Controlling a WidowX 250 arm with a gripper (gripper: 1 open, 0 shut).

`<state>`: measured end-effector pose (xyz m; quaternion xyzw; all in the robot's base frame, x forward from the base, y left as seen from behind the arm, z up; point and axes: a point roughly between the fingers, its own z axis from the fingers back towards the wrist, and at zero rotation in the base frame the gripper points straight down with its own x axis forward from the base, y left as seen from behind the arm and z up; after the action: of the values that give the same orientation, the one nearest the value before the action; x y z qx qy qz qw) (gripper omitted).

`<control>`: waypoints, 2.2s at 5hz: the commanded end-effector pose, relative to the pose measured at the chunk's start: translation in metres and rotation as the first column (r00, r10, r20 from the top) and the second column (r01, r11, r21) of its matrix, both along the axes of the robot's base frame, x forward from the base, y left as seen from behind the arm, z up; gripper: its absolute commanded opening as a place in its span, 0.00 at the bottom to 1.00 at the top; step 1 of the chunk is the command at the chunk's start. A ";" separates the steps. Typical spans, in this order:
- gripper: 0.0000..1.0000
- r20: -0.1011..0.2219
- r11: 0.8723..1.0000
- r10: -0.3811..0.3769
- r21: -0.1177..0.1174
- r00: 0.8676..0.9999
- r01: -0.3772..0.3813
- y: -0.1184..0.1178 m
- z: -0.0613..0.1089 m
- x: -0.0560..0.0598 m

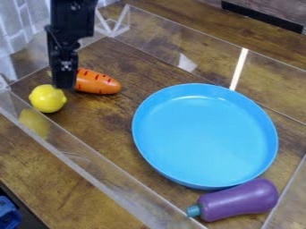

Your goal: Put the lemon on the blue tray

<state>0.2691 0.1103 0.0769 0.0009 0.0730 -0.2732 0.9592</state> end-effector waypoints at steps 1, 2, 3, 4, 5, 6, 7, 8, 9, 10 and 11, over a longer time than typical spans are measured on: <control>1.00 0.030 0.996 0.082 0.013 0.996 -0.083 0.008 0.000 0.002; 1.00 0.019 0.997 0.082 0.005 0.996 -0.082 0.014 -0.026 -0.007; 1.00 0.011 0.997 0.079 0.001 0.997 -0.079 0.019 -0.047 -0.010; 1.00 0.014 0.997 0.080 0.000 0.997 -0.080 0.036 -0.042 -0.004; 1.00 0.019 0.998 0.068 -0.003 0.997 -0.068 0.053 -0.042 0.003; 0.00 0.023 0.998 0.062 -0.028 0.998 -0.061 0.058 -0.045 0.009; 0.00 0.025 0.999 0.012 -0.050 1.000 -0.011 0.064 -0.038 0.007; 0.00 0.034 0.997 -0.040 -0.068 0.999 0.042 0.069 -0.030 0.006; 0.00 0.045 0.995 -0.056 -0.085 0.997 0.060 0.052 -0.021 0.004; 0.00 0.050 0.992 -0.077 -0.099 0.996 0.081 0.037 -0.014 0.004; 0.00 0.041 0.983 -0.150 -0.102 0.988 0.153 0.035 -0.009 0.002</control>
<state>0.2628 0.1433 0.0431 -0.0719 0.0689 -0.3390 0.9355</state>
